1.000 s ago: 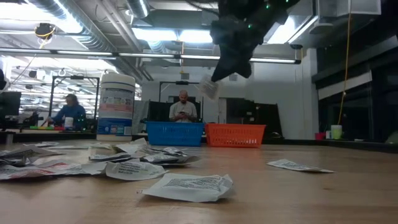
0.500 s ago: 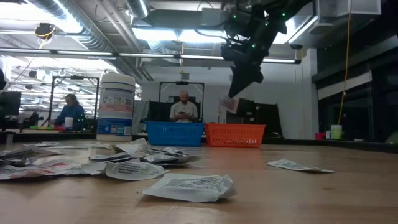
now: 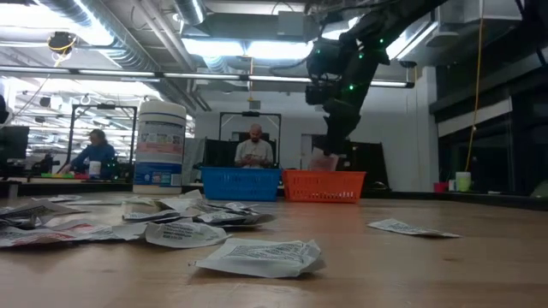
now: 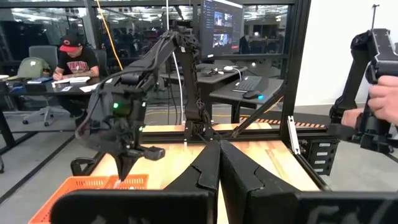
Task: Pick & Place First Aid Supplies
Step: Put the towelette pack into the bottom orange bin, then move the ointment pack near the wound care packs
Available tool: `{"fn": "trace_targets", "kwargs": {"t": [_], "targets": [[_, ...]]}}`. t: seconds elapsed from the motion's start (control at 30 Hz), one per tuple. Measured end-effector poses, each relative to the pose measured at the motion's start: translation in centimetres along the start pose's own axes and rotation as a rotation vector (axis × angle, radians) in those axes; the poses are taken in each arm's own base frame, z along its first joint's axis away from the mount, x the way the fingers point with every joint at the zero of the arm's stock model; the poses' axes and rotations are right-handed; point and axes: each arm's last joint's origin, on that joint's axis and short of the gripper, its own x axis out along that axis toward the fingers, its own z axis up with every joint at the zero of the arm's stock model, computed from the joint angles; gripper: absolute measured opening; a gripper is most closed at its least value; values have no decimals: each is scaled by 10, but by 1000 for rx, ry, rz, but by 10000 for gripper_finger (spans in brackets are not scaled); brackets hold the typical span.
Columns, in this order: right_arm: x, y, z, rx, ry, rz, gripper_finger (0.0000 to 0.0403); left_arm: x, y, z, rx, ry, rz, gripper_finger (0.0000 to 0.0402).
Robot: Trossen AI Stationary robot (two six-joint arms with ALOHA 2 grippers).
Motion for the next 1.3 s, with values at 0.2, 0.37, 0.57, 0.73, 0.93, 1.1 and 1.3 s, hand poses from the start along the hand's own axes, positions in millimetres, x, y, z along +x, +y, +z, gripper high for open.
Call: {"fn": "trace_targets", "kwargs": {"t": [0.2,0.37,0.57,0.73,0.93,1.1,1.3], "targets": [[9,0,-1,2,28,6,28,0,0,0,1,0,0,4],[12,0,-2,12,36,7,41,0,0,0,0,0,0,4],[10,-2,0,112,-4,63,73,0,0,0,0,0,0,4],[-2,-2,2,199,-38,86,94,0,0,0,1,0,0,4],[-28,-2,-4,273,-62,76,99,0,0,0,0,0,-1,4],[-34,7,-32,210,-148,69,100,0,0,0,0,0,-1,4],[-48,27,-69,178,-293,143,100,0,0,0,1,0,0,4]]}}
